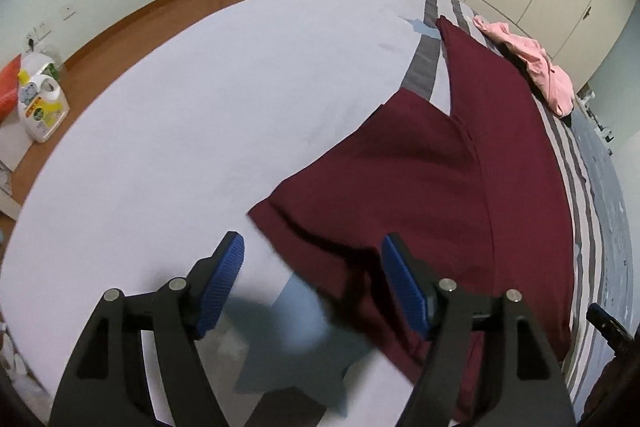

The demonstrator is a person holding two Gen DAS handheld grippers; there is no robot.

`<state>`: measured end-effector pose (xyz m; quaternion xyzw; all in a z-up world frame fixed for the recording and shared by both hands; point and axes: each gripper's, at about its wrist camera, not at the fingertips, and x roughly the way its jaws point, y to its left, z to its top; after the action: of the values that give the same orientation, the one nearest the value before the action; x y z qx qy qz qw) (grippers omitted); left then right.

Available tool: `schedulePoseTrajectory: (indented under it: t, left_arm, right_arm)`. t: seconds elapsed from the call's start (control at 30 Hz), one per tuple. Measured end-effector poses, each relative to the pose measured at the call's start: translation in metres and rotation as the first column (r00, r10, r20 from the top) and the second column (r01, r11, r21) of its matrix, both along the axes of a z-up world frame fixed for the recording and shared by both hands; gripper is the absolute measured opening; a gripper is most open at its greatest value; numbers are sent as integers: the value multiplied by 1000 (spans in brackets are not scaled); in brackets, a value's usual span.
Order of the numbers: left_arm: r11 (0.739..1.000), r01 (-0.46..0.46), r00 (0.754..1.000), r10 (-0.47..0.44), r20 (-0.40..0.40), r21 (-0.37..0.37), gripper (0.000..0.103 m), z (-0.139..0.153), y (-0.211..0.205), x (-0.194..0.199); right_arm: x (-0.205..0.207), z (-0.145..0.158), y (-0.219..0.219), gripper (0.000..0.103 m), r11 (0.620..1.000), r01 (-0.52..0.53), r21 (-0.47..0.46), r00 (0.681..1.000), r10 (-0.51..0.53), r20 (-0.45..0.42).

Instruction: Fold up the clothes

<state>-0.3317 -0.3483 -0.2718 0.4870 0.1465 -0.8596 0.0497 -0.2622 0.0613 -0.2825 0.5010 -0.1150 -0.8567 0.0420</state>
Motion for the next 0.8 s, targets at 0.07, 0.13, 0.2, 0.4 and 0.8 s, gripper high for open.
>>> schedulePoseTrajectory:
  t: [0.07, 0.13, 0.2, 0.4, 0.8]
  left_arm:
    - [1000, -20, 1000, 19, 22, 16, 69, -13, -1, -13]
    - [998, -38, 998, 36, 46, 53, 69, -27, -2, -18]
    - [996, -42, 997, 37, 67, 74, 69, -38, -6, -21]
    - [1000, -1, 1000, 0, 18, 19, 41, -44, -6, -23]
    - [999, 42, 997, -44, -61, -32, 6, -10, 6, -13]
  right_arm:
    - [-6, 1, 6, 52, 1000, 28, 1, 1000, -28, -9]
    - [-11, 1, 9, 52, 998, 55, -2, 998, -55, -15]
    - [-16, 0, 9, 52, 997, 76, -1, 997, -76, -20]
    - [-25, -7, 7, 52, 993, 117, -2, 993, -117, -12]
    - [-22, -13, 19, 52, 987, 162, 13, 987, -162, 13]
